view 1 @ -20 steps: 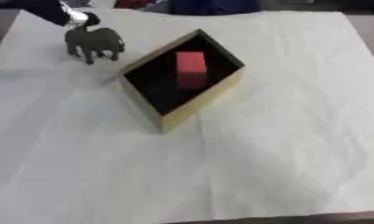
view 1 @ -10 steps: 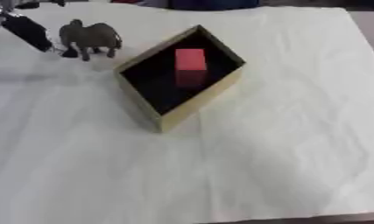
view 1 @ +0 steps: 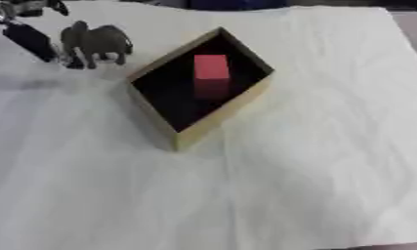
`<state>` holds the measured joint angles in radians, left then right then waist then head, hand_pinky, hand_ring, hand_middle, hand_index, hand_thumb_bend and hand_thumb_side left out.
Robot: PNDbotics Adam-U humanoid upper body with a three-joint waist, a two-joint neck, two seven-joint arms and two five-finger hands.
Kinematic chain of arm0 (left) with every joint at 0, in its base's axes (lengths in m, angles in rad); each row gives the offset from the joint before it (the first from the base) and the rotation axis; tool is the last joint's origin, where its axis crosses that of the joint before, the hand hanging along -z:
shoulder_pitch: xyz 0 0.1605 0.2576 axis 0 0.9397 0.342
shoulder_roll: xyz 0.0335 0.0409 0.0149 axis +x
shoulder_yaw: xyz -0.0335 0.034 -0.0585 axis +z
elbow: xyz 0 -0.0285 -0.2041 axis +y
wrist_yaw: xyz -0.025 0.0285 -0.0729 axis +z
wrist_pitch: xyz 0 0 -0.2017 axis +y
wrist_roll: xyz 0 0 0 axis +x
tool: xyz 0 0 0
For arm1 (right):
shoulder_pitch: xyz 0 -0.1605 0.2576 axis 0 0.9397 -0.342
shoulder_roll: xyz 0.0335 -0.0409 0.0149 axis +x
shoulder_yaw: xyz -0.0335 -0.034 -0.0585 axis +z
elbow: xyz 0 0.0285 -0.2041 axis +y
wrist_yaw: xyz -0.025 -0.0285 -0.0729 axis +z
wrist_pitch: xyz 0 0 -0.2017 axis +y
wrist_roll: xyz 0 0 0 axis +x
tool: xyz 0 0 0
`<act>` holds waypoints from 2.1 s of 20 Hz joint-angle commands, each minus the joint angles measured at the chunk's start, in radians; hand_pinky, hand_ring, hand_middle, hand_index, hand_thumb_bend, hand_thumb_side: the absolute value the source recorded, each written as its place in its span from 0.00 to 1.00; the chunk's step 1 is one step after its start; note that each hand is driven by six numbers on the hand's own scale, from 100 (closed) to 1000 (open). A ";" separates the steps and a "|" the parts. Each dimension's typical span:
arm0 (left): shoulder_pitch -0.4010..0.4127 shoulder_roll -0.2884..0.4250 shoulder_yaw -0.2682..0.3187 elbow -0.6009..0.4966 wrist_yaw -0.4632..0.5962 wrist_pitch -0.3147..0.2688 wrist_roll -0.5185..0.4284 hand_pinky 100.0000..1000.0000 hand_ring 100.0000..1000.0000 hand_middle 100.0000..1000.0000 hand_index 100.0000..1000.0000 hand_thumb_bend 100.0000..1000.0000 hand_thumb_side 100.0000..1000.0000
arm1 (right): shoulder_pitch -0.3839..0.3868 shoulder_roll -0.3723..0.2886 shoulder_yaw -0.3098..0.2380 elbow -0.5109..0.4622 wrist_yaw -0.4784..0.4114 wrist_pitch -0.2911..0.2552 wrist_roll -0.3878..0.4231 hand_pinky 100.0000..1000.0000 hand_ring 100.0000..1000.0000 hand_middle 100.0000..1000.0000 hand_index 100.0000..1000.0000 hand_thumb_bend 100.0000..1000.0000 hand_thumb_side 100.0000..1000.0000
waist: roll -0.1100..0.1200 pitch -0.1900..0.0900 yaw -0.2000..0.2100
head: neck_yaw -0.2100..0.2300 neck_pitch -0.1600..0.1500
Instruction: Pick up objects on the table and place them in the box.
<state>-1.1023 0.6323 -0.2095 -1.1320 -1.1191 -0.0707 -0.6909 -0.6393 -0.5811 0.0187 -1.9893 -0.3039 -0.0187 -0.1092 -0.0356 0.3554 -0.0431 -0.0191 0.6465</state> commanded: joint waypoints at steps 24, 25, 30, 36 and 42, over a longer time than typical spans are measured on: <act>-0.052 -0.040 -0.003 0.060 -0.025 -0.034 0.087 0.78 0.91 0.84 0.89 0.38 0.52 | -0.051 -0.020 0.007 -0.011 0.002 0.011 0.024 0.92 0.84 0.64 0.92 0.00 1.00 | 0.005 0.023 -0.033 | 0.032 -0.074; -0.052 -0.042 -0.002 0.062 -0.019 -0.037 0.080 0.78 0.91 0.84 0.89 0.35 0.52 | -0.052 -0.020 0.007 -0.011 0.003 0.011 0.025 0.93 0.84 0.64 0.93 0.00 1.00 | 0.005 0.025 -0.033 | 0.031 -0.071; -0.053 -0.047 -0.005 0.062 -0.017 -0.032 0.076 0.76 0.89 0.82 0.87 0.21 0.48 | -0.056 -0.016 0.010 -0.011 0.002 0.012 0.029 0.93 0.84 0.64 0.93 0.00 1.00 | 0.004 0.032 -0.036 | 0.032 -0.066; -0.047 -0.055 0.001 0.074 -0.052 -0.002 0.154 0.65 0.80 0.62 0.73 0.00 0.40 | -0.059 -0.014 0.011 -0.011 0.002 0.015 0.033 0.93 0.84 0.64 0.93 0.00 1.00 | 0.001 0.036 -0.041 | 0.035 -0.071; -0.047 -0.059 -0.002 0.070 -0.041 0.029 0.244 0.46 0.67 0.49 0.62 0.00 0.30 | -0.054 -0.012 0.012 -0.011 0.001 0.020 0.035 0.93 0.84 0.64 0.93 0.00 1.00 | 0.003 0.031 -0.039 | 0.032 -0.064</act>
<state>-1.1295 0.5543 -0.2175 -1.0480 -1.1626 -0.0475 -0.4672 -0.6829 -0.5774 0.0377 -1.9893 -0.3021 0.0004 -0.0758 -0.0336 0.4130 -0.0818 0.0146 0.5800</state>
